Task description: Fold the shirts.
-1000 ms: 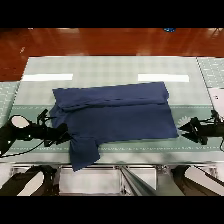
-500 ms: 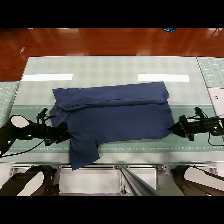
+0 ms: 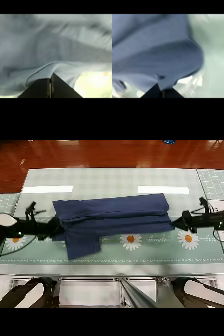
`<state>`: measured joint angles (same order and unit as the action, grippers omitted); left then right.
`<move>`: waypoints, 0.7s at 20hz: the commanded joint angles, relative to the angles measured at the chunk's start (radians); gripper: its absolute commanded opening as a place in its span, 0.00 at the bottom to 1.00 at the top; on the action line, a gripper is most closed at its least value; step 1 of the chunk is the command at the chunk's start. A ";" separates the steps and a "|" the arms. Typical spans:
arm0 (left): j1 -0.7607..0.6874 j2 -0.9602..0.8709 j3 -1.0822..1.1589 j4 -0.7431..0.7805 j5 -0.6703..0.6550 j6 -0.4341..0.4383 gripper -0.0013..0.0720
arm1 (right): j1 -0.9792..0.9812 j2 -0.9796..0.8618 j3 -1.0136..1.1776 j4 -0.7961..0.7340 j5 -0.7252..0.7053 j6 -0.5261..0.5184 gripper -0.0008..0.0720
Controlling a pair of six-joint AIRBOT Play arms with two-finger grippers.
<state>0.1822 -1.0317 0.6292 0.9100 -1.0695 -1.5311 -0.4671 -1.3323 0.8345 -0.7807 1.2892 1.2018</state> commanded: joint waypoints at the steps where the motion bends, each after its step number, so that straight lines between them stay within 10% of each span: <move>1: 0.010 -0.134 0.146 -0.056 0.071 0.057 0.04 | 0.086 -0.070 0.136 0.039 -0.062 -0.009 0.05; 14: 0.008 -0.621 0.626 -0.080 0.002 0.070 0.04 | 0.190 -0.417 0.540 0.041 -0.154 0.092 0.05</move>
<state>0.1902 -1.5742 1.1892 0.8337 -1.0302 -1.4734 -0.2871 -1.6936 1.3262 -0.7418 1.1557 1.2697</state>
